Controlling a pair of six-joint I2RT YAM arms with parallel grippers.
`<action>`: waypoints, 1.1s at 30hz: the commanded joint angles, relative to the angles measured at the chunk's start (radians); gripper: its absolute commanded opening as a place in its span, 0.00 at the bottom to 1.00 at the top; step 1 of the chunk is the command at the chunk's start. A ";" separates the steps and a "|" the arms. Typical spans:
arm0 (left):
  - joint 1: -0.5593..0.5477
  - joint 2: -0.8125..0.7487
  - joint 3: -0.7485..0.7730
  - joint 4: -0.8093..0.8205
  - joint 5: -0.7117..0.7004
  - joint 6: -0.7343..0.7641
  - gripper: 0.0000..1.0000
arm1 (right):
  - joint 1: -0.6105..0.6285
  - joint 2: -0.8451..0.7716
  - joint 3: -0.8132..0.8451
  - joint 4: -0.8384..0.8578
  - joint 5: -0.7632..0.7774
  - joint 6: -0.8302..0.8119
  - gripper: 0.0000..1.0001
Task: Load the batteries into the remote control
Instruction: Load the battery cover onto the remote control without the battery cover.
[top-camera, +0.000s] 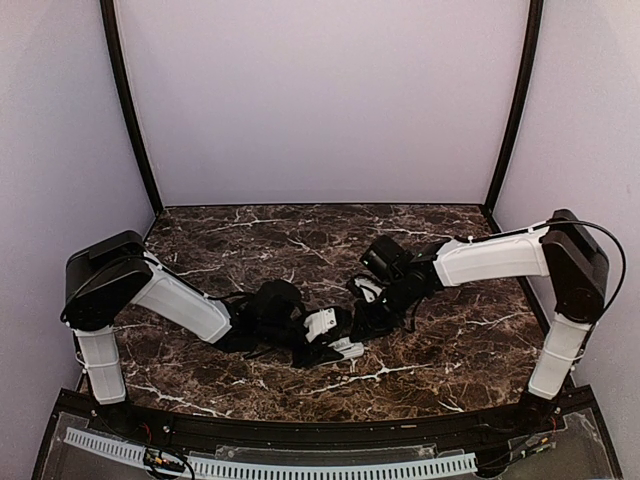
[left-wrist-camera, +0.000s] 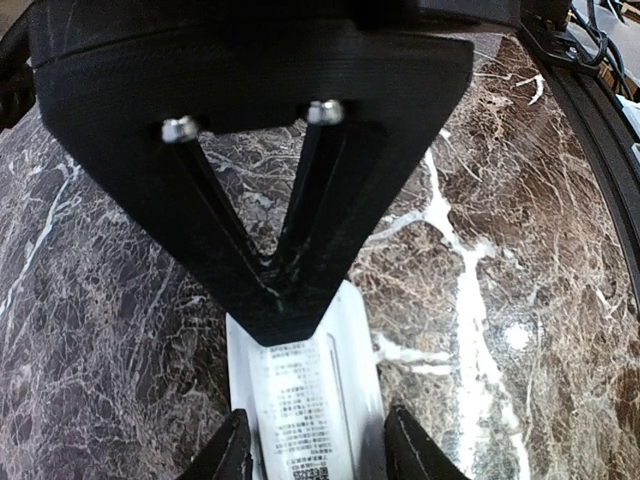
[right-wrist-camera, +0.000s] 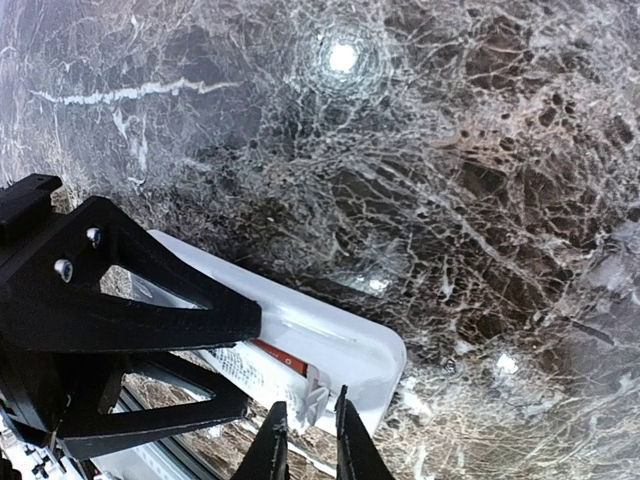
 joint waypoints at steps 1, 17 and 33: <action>0.002 0.009 0.007 -0.027 0.013 0.004 0.44 | -0.008 0.021 -0.003 0.026 -0.023 -0.010 0.15; 0.002 0.013 0.004 -0.033 0.008 0.015 0.38 | -0.010 0.023 -0.016 0.045 -0.072 0.020 0.06; 0.003 0.010 -0.002 -0.043 -0.001 0.014 0.43 | -0.008 0.056 -0.029 0.095 -0.102 0.049 0.03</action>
